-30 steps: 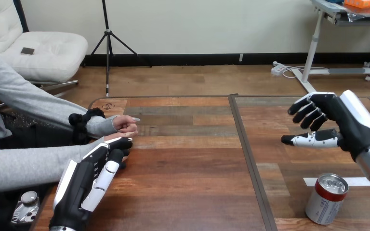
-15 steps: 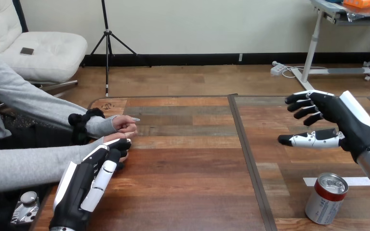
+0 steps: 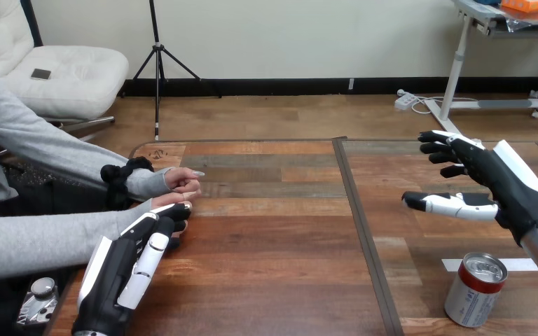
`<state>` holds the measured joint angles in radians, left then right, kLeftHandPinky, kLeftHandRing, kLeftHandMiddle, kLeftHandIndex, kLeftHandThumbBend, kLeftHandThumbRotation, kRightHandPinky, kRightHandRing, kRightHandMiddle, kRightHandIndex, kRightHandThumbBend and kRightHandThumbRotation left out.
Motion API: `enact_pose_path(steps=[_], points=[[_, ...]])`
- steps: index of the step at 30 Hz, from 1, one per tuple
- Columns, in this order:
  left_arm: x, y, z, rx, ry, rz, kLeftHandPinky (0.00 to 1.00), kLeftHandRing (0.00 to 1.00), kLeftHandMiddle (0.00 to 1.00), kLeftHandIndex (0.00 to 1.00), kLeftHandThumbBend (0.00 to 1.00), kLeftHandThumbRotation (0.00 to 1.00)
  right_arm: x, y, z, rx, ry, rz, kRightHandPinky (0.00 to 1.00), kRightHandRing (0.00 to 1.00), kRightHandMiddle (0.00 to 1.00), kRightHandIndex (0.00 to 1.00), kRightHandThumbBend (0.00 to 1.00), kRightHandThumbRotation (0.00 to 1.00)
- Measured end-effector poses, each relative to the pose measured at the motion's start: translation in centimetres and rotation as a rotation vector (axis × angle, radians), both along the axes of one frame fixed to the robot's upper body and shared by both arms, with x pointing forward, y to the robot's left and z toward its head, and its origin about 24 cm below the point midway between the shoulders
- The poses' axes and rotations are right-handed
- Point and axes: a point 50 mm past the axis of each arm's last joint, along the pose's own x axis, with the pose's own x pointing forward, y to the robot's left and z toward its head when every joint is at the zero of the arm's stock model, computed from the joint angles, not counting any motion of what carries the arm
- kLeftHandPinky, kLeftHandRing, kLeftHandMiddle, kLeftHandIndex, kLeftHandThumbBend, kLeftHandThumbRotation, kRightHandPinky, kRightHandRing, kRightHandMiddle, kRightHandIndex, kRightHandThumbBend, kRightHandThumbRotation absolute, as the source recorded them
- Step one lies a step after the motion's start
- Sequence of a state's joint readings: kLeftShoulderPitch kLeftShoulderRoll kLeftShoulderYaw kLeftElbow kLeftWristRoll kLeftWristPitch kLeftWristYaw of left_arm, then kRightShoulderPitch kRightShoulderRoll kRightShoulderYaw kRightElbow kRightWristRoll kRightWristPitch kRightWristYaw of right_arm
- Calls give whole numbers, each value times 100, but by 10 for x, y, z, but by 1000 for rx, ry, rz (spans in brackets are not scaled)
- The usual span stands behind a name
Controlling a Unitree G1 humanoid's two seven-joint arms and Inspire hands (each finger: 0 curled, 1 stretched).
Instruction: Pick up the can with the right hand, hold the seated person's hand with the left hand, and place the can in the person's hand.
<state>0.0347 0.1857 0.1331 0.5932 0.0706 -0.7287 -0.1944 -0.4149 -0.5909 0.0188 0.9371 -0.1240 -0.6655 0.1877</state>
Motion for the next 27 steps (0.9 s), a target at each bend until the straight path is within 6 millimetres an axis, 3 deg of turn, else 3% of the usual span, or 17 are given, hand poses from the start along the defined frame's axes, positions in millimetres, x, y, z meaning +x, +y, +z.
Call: enact_pose_path(steps=[27], points=[[0, 3, -1, -47, 2, 26, 83, 83, 80, 74, 35, 100, -23, -14, -12, 77, 43, -6, 82, 87, 88, 87, 100, 65]])
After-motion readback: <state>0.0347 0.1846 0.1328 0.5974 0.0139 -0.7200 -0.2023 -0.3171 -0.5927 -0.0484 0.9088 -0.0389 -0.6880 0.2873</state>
